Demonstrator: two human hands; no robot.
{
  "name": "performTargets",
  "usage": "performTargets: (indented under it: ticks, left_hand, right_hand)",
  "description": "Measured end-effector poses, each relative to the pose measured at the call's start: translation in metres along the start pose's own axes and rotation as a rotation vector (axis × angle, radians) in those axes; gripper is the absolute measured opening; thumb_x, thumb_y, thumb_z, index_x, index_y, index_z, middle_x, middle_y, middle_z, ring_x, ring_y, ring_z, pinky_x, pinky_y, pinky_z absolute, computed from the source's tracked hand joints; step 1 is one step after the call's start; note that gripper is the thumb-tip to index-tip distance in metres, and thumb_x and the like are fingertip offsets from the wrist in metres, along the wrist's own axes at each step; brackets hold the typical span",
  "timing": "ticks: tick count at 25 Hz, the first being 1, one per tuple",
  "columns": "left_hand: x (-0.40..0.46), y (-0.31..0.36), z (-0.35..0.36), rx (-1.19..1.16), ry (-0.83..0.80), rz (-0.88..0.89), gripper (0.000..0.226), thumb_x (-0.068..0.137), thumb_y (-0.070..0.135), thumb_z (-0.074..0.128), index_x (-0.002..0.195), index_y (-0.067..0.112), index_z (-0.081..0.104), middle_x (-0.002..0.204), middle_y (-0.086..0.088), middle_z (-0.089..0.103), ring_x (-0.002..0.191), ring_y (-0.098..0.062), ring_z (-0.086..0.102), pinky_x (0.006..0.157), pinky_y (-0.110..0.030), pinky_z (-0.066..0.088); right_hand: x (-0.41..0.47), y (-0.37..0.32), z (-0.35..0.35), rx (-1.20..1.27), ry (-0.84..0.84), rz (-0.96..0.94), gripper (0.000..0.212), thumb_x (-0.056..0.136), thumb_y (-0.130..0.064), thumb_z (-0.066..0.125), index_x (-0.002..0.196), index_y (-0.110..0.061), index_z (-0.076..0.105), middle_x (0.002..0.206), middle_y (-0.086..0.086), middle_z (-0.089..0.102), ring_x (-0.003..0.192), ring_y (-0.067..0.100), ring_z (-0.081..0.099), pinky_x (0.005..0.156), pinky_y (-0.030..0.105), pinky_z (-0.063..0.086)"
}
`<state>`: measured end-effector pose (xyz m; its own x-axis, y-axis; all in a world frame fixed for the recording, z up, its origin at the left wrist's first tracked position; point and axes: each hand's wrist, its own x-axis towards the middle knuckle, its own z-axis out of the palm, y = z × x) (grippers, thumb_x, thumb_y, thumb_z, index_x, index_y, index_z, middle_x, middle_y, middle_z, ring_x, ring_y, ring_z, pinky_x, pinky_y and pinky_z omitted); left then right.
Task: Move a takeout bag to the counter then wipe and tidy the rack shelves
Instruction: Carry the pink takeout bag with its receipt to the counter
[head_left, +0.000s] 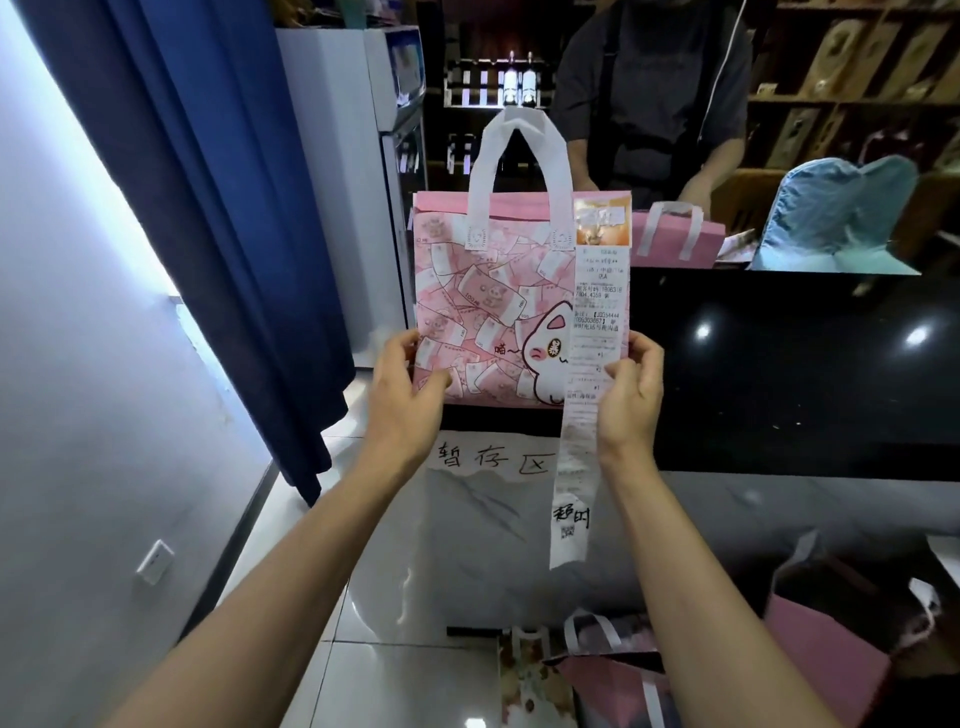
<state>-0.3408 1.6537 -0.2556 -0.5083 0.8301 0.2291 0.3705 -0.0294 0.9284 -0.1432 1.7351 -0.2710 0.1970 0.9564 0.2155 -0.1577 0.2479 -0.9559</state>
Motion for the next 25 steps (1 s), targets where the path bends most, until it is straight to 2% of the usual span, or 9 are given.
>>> performTargets:
  ticks: [3,7,11,13,15,18,20,22,25]
  left_hand:
    - [0.021,-0.011,0.011,0.004,0.008,0.002,0.043,0.091,0.020,0.058,0.128,0.036,0.044,0.124,0.014,0.055,0.109,0.001,0.055,0.095,-0.028,0.050]
    - [0.048,-0.022,0.020,0.063,0.012,-0.015,0.050,0.092,0.026,0.060,0.137,0.036,0.039,0.133,0.017,0.052,0.111,0.004,0.053,0.091,-0.018,0.040]
    - [0.066,-0.027,0.029,0.058,0.004,-0.034,0.054,0.093,0.030,0.061,0.140,0.039,0.036,0.122,0.032,0.053,0.106,0.018,0.052,0.083,-0.003,0.038]
    - [0.071,-0.028,0.033,0.052,-0.006,-0.052,0.056,0.092,0.031,0.063,0.140,0.040,0.036,0.114,0.040,0.051,0.102,0.024,0.051,0.077,0.004,0.037]
    - [0.076,-0.031,0.036,0.046,-0.011,-0.057,0.059,0.091,0.031,0.065,0.142,0.036,0.036,0.120,0.035,0.052,0.108,0.018,0.053,0.085,0.000,0.039]
    - [0.081,-0.038,0.038,0.054,-0.010,-0.051,0.063,0.091,0.029,0.066,0.146,0.032,0.034,0.137,0.014,0.051,0.123,-0.004,0.053,0.104,-0.024,0.042]
    - [0.081,-0.041,0.038,0.059,-0.004,-0.042,0.062,0.090,0.027,0.066,0.144,0.034,0.035,0.138,0.011,0.051,0.124,-0.008,0.052,0.107,-0.029,0.042]
    - [0.080,-0.041,0.038,0.056,-0.002,-0.048,0.060,0.090,0.024,0.065,0.141,0.038,0.037,0.133,0.016,0.053,0.120,-0.002,0.054,0.102,-0.023,0.043]
    - [0.078,-0.040,0.037,0.040,-0.002,-0.056,0.060,0.090,0.020,0.064,0.141,0.037,0.038,0.117,0.031,0.053,0.108,0.018,0.053,0.083,-0.001,0.042]
  right_hand:
    - [0.026,0.019,0.008,-0.030,-0.034,0.035,0.034,0.101,-0.012,0.036,0.126,-0.016,0.058,0.119,-0.001,0.069,0.108,0.010,0.068,0.090,0.035,0.059]
    - [0.054,0.034,0.021,-0.082,-0.104,0.056,0.040,0.101,-0.016,0.034,0.132,-0.023,0.058,0.127,-0.004,0.067,0.116,0.010,0.065,0.099,0.040,0.055]
    - [0.071,0.040,0.027,-0.143,-0.154,0.053,0.033,0.098,-0.027,0.037,0.125,-0.037,0.054,0.124,-0.005,0.066,0.112,0.013,0.065,0.096,0.046,0.056]
    - [0.080,0.043,0.029,-0.155,-0.165,0.065,0.030,0.098,-0.029,0.037,0.122,-0.036,0.055,0.121,-0.004,0.067,0.107,0.015,0.067,0.091,0.049,0.057]
    - [0.086,0.045,0.031,-0.166,-0.174,0.086,0.029,0.098,-0.029,0.037,0.120,-0.033,0.057,0.116,-0.005,0.069,0.103,0.015,0.068,0.089,0.049,0.058]
    - [0.087,0.049,0.031,-0.199,-0.186,0.101,0.029,0.095,-0.033,0.038,0.112,-0.036,0.061,0.109,-0.012,0.071,0.099,0.006,0.068,0.089,0.041,0.058]
    - [0.085,0.050,0.029,-0.212,-0.188,0.101,0.028,0.093,-0.037,0.038,0.108,-0.040,0.062,0.106,-0.013,0.072,0.096,0.006,0.069,0.085,0.040,0.058]
    - [0.085,0.050,0.028,-0.205,-0.186,0.102,0.031,0.092,-0.042,0.038,0.112,-0.038,0.061,0.109,-0.008,0.072,0.099,0.014,0.069,0.087,0.047,0.058]
    - [0.087,0.046,0.027,-0.214,-0.164,0.092,0.043,0.089,-0.051,0.039,0.124,-0.034,0.058,0.116,-0.006,0.070,0.105,0.016,0.068,0.091,0.051,0.057]
